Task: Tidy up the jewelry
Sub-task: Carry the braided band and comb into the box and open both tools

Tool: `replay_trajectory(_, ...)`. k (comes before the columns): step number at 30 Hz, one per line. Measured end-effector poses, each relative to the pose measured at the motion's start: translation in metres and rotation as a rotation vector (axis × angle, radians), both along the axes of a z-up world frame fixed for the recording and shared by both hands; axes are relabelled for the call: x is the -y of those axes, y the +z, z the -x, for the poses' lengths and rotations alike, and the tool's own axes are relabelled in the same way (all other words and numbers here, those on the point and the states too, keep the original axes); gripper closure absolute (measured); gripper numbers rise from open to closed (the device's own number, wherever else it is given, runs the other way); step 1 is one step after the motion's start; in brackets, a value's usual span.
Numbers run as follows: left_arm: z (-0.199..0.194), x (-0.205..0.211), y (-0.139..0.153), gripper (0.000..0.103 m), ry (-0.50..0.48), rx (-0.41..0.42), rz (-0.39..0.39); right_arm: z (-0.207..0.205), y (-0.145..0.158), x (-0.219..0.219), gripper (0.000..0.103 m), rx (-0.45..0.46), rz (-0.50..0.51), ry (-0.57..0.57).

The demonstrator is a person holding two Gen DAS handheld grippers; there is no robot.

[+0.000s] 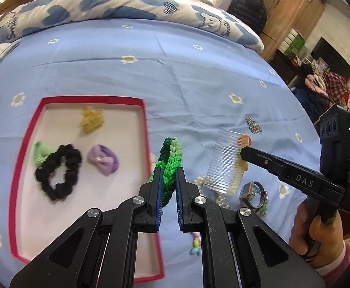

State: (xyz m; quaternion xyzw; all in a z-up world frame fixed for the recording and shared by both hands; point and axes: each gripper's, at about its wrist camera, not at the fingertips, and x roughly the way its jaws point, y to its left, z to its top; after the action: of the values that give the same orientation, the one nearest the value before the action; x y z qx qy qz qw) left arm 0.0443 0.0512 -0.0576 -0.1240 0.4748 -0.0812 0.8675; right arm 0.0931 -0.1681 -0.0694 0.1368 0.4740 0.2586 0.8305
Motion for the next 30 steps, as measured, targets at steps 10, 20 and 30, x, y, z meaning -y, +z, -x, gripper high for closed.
replay_trajectory(10, 0.019, -0.047, -0.003, 0.095, 0.099, -0.001, 0.016, 0.008, 0.008, -0.045, 0.093, 0.001, -0.022, 0.073)
replay_trajectory(20, 0.031, -0.088, -0.013, 0.095, 0.179, -0.009, 0.003, 0.010, 0.005, -0.093, 0.093, -0.011, -0.034, 0.147)
replay_trajectory(30, 0.023, -0.117, -0.031, 0.095, 0.228, -0.044, -0.041, 0.001, -0.014, -0.139, 0.093, -0.046, -0.032, 0.208)
